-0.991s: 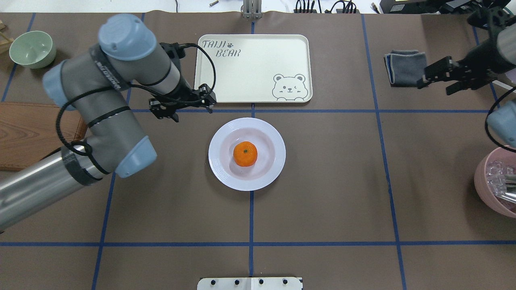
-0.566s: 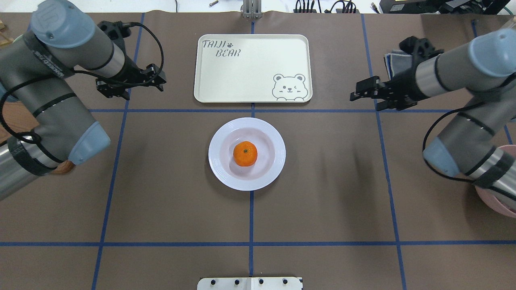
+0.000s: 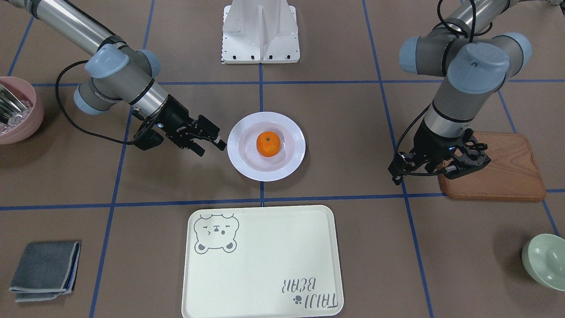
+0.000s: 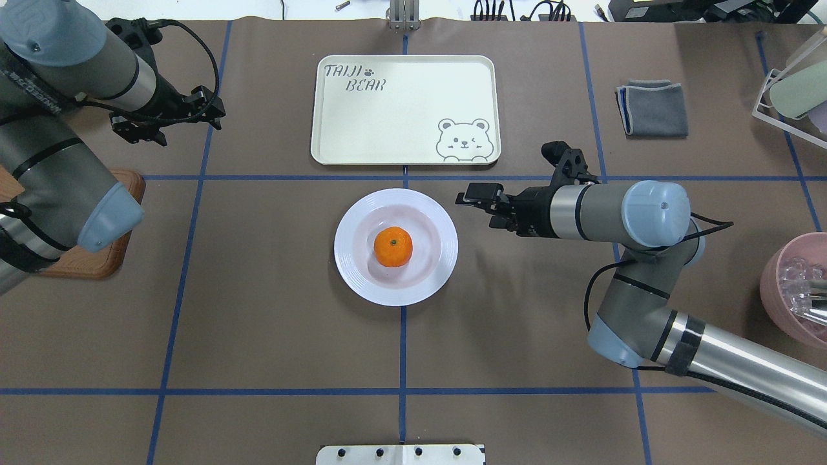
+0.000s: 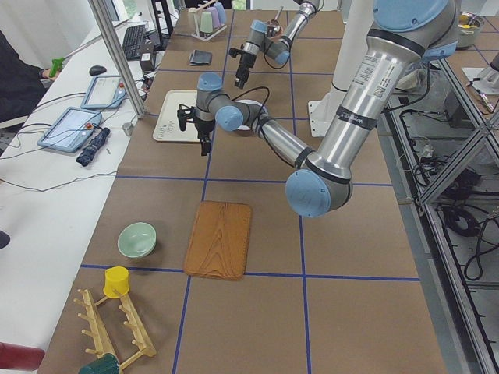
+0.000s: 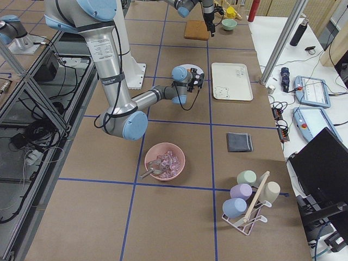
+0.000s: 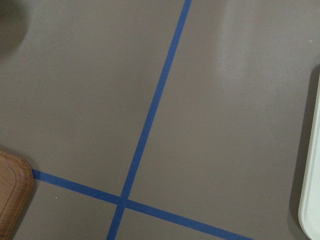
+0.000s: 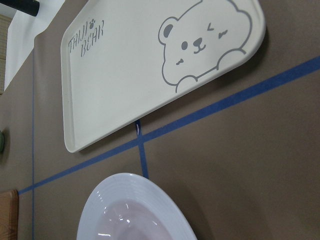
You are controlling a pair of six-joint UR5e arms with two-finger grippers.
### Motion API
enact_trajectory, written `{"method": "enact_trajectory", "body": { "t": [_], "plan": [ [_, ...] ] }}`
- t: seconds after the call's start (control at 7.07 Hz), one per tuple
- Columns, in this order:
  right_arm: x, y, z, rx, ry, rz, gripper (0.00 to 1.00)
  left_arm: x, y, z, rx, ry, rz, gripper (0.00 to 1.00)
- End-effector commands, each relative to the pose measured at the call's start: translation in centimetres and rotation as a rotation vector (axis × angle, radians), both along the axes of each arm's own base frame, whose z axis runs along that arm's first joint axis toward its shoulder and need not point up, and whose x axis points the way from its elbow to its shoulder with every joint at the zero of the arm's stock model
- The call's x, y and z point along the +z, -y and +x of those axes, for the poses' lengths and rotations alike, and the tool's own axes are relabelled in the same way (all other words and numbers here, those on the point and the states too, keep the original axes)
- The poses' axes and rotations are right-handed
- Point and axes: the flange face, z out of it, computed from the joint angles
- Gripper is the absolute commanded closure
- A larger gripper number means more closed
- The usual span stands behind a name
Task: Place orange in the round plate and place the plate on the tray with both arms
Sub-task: 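Withdraw the left gripper while the right gripper reaches toward the white plate rim, then grip the rim of the white plate with the right gripper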
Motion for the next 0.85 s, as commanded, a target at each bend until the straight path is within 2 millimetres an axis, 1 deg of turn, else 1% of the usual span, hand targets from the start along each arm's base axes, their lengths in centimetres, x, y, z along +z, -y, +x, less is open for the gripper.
{"method": "enact_trajectory", "body": {
  "t": [0.0,0.28,0.42,0.57,0.71],
  "plan": [
    [0.2,-2.5,-3.0,0.012,-0.001,-0.008,0.0,0.3,0.3,-0.1,-0.003,0.004,-0.007,0.02],
    [0.6,-2.7,-3.6,0.01,-0.009,-0.012,0.0,0.7,0.3,0.1,0.002,0.006,-0.015,0.02],
    [0.1,-2.4,-4.0,0.01,-0.005,-0.012,0.0,0.7,0.3,0.1,0.002,0.007,-0.017,0.02],
    [0.2,-2.7,-5.2,0.02,-0.009,-0.021,0.0,1.0,0.4,0.2,0.002,0.008,-0.018,0.02],
    [-0.2,-3.0,-6.2,0.025,-0.008,-0.021,0.0,1.1,0.4,0.2,0.002,0.01,-0.02,0.02]
  ]
}}
